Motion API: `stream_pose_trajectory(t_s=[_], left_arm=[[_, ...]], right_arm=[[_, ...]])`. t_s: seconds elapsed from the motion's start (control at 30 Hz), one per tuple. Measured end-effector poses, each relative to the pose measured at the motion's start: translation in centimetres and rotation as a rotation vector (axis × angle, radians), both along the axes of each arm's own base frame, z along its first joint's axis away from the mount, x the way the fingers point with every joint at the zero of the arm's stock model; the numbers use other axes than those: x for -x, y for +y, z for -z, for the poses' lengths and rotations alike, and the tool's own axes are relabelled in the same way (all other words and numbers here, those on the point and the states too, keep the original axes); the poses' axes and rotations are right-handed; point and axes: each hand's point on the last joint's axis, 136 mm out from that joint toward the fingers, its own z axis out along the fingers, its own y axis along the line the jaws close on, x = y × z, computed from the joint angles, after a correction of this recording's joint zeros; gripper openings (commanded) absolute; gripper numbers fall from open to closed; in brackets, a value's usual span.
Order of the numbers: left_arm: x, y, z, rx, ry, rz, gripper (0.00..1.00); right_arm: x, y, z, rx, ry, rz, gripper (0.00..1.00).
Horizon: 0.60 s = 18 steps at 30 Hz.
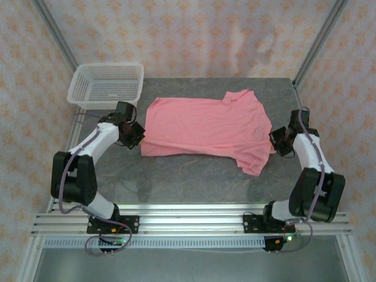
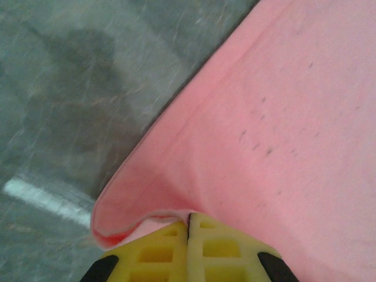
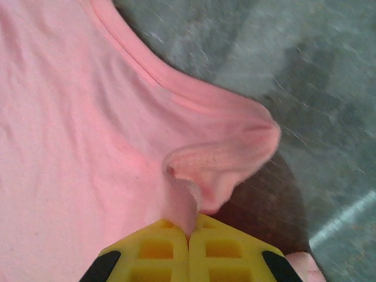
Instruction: Fold the inside-out t-shirt
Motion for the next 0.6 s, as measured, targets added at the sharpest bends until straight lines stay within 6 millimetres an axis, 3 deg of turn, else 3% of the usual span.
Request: stream_pose_trajectory(t_s=[0.23,0.43,0.6], left_arm=[[-4.3,-0.6,-0.5,0.015,-0.028,0.037,0.0],[-6.0,-1.0,-0.1,0.018,-0.026,0.063,0.0],[-6.8,-0.7,0.7,0.011,-0.012,0.064,0.0]], right_arm=[[-3.1,-0.8,0.2,-0.002,-0.009,-0.003,0.0],[-4.4,-0.9,2.2,-0.026,0.038,-0.007,0.0],[-6.4,-1.0,2.7,-0.036,0.043,-0.021,0.0]])
